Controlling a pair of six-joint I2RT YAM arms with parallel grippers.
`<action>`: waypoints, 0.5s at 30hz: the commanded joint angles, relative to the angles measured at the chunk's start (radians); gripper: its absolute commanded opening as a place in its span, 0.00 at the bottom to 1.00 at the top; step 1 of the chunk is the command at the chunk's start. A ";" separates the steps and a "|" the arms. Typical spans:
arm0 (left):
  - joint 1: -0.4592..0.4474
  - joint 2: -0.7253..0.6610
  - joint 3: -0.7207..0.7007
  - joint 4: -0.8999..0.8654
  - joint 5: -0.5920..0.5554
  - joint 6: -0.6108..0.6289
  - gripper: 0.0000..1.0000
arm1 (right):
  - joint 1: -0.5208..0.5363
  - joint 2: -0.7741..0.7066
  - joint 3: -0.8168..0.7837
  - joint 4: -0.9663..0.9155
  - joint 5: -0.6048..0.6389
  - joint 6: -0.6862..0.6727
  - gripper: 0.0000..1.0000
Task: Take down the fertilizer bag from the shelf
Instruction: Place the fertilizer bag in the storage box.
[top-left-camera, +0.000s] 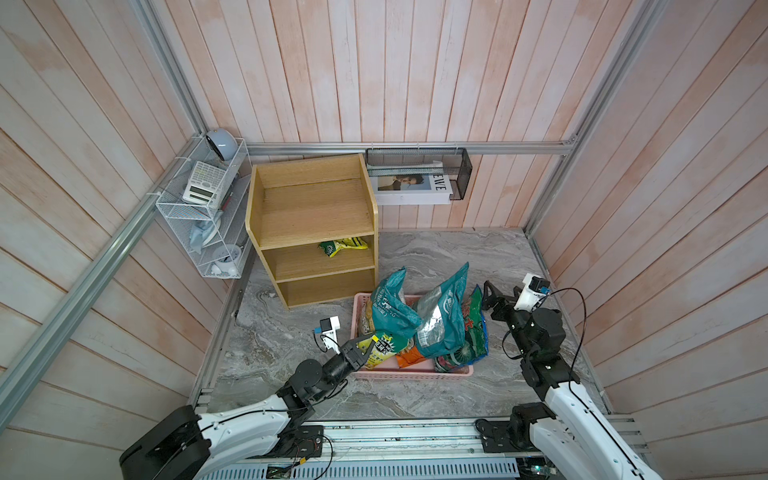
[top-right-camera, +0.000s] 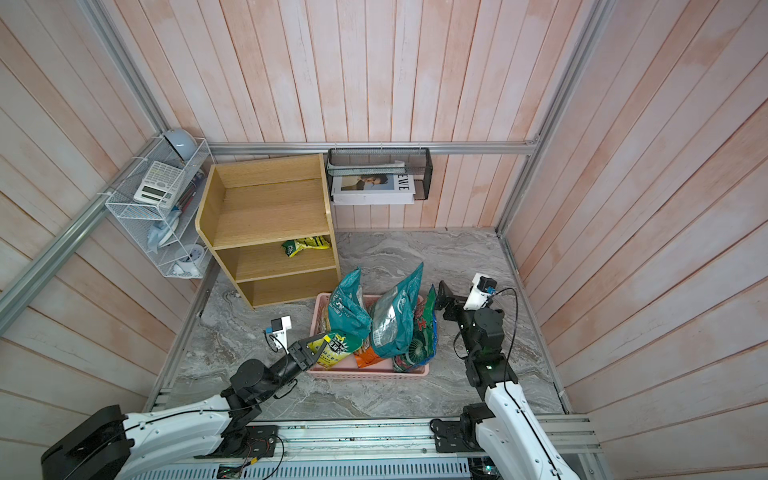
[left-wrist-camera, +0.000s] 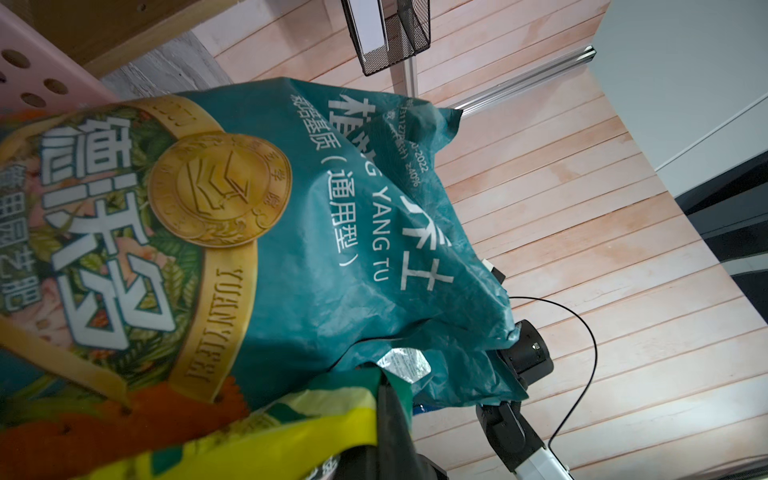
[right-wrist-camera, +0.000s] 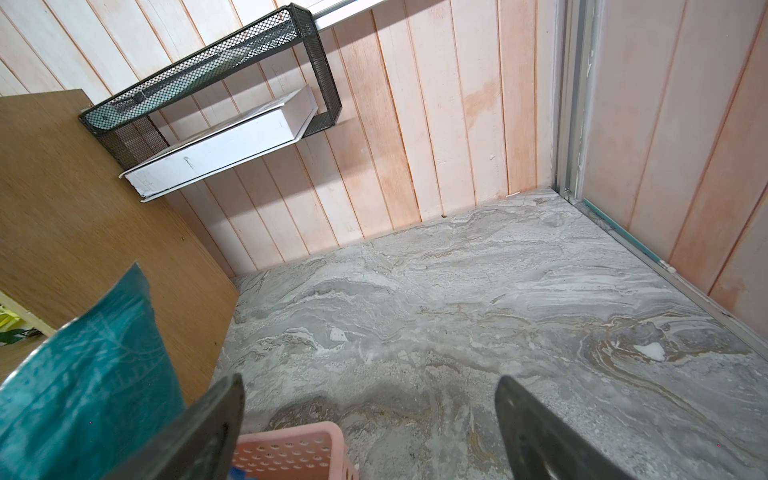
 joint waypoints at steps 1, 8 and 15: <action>-0.003 -0.058 -0.024 -0.083 -0.092 0.028 0.00 | 0.004 -0.002 0.026 0.009 -0.009 0.004 0.98; -0.005 0.122 -0.019 0.111 -0.039 -0.009 0.00 | 0.003 -0.002 0.029 0.006 -0.011 0.004 0.98; -0.032 0.536 0.053 0.529 0.008 -0.117 0.00 | 0.003 0.002 0.029 0.009 -0.010 0.006 0.98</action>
